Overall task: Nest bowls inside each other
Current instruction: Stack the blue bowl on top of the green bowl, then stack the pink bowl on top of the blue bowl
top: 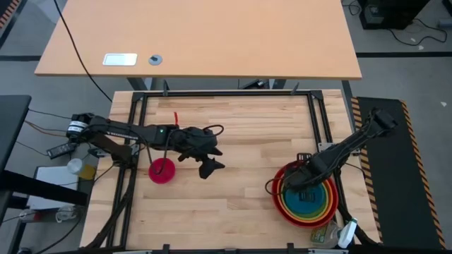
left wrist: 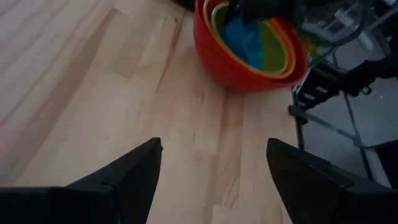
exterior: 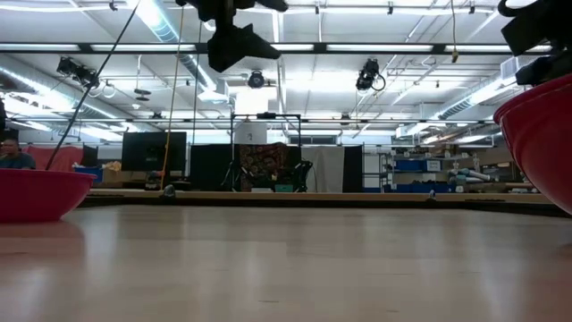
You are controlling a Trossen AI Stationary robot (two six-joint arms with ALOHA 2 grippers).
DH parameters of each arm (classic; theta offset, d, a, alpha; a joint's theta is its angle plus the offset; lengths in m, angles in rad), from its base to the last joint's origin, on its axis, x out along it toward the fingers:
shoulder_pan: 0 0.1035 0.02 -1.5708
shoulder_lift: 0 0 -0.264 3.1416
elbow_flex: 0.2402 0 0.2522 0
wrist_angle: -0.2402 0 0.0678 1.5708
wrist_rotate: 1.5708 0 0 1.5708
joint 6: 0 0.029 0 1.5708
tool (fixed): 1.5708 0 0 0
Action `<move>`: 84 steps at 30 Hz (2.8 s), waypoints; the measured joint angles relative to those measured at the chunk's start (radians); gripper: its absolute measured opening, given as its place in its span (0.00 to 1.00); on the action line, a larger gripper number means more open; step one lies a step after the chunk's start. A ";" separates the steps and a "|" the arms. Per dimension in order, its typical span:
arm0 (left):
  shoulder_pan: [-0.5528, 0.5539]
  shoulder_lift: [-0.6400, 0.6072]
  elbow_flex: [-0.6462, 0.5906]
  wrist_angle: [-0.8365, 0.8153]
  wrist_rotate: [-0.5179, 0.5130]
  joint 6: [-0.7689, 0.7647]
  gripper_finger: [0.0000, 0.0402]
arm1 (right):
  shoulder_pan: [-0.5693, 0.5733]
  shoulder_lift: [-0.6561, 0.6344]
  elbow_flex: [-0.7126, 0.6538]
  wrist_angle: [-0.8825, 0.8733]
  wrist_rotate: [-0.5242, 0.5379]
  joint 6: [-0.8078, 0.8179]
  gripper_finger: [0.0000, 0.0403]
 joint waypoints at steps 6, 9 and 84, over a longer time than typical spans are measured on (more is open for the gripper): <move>0.000 -0.033 0.000 -0.138 0.000 0.014 0.73 | -0.032 -0.023 0.053 -0.176 0.012 0.003 0.45; 0.000 -0.043 0.001 -0.229 -0.009 0.053 0.73 | -0.038 -0.051 0.095 -0.245 0.060 0.042 0.51; 0.171 -0.008 0.070 -0.341 -0.404 -0.237 0.04 | -0.224 -0.040 0.141 0.699 0.876 -0.202 0.56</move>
